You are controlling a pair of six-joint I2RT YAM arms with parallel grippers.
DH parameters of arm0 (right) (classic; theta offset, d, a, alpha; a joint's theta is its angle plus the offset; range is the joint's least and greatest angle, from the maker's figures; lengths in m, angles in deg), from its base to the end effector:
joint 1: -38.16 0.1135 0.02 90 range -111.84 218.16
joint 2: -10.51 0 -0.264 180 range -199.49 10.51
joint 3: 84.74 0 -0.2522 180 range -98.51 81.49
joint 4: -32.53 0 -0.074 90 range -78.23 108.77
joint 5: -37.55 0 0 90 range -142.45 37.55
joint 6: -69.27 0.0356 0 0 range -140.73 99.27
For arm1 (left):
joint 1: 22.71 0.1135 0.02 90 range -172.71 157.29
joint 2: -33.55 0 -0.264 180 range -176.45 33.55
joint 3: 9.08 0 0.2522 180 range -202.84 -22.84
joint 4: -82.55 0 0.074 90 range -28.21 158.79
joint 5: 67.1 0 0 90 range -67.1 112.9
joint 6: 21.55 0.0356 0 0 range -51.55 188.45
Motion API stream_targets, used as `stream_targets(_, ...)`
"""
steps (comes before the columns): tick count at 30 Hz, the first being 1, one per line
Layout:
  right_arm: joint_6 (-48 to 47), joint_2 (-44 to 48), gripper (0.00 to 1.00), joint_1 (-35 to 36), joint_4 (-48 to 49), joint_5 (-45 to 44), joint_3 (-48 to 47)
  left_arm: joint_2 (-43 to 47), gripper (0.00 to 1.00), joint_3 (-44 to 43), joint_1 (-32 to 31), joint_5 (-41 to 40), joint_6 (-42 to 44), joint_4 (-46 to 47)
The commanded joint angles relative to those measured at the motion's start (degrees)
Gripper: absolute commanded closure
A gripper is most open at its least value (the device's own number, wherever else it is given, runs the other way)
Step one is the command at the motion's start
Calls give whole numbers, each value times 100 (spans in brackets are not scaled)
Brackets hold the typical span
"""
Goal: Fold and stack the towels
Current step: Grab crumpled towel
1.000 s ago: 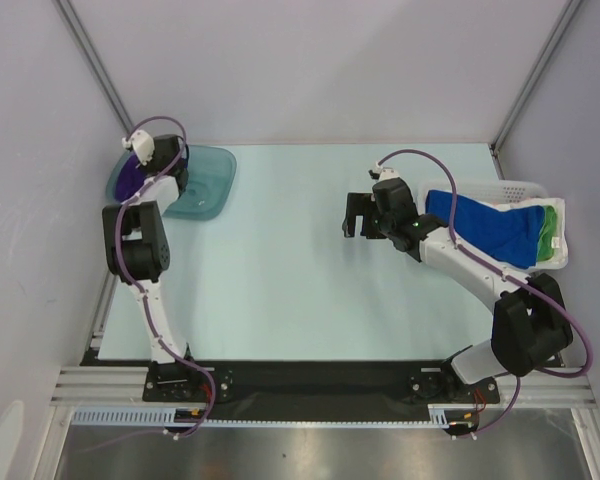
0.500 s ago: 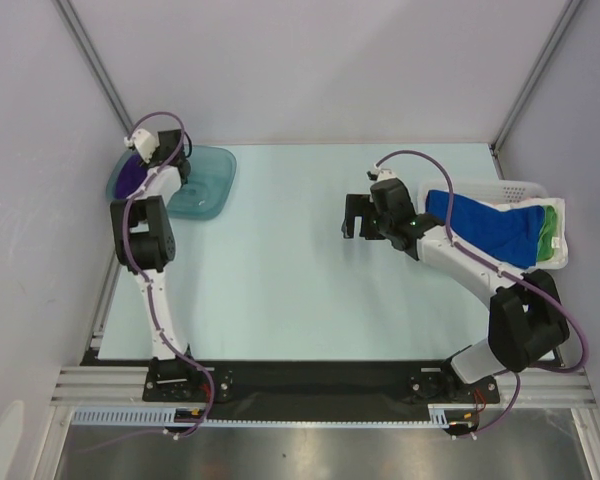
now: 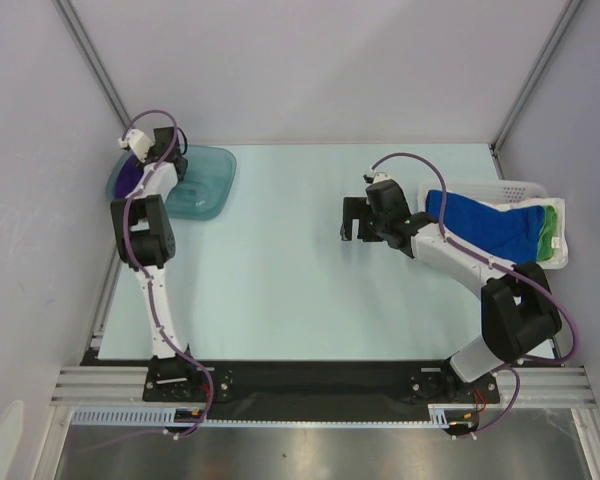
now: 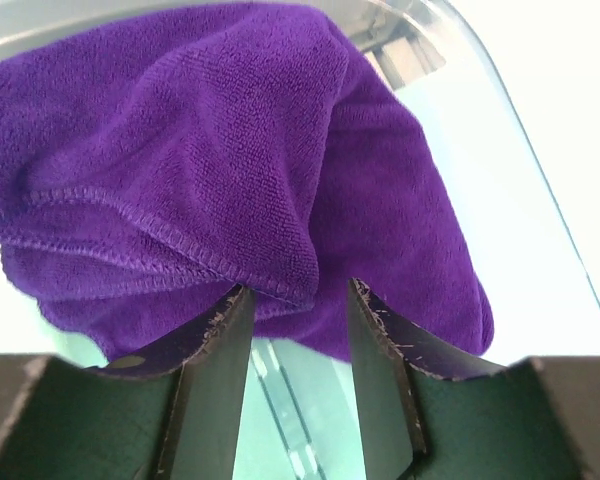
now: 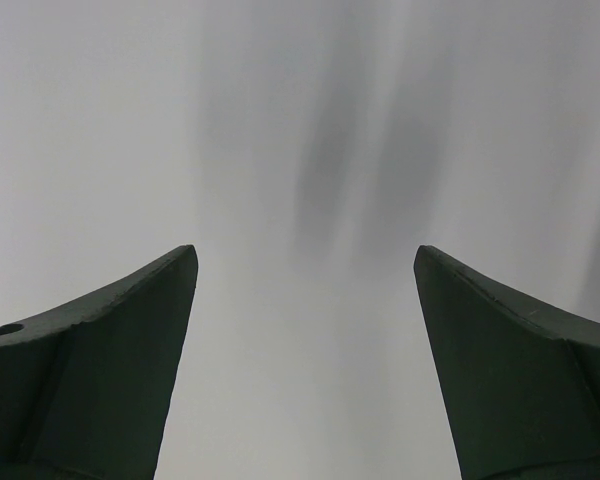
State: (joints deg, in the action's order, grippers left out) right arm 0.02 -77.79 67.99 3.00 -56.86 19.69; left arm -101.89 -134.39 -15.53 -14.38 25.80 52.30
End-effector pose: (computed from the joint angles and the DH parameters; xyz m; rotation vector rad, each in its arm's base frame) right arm 0.2956 0.1664 0.2482 -0.1450 2.3285 0.3598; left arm 0.5274 0.0882 0.1881 -1.1875 1.7754 0.3809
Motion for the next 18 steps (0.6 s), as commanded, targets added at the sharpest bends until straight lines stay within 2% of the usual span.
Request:
stream_targets(1,-98,-48,5,-3,127,45,-271,-132,53,-341,91,1,-111,190)
stream_targets(3,-80,-83,5,-3,127,45,-280,-254,54,-560,108,27,-129,68)
stream_targets(6,-89,-109,6,-3,101,54,-324,-290,61,-632,126,106,-155,41)
stream_targets(10,-89,-136,6,-3,100,45,-333,-116,100,-360,135,308,-164,295)
stream_targets(13,-89,-136,6,-3,92,62,-350,314,100,237,126,581,-42,1223)
stream_targets(18,-98,-144,6,-3,92,80,-368,1176,100,1441,-93,660,642,2755)
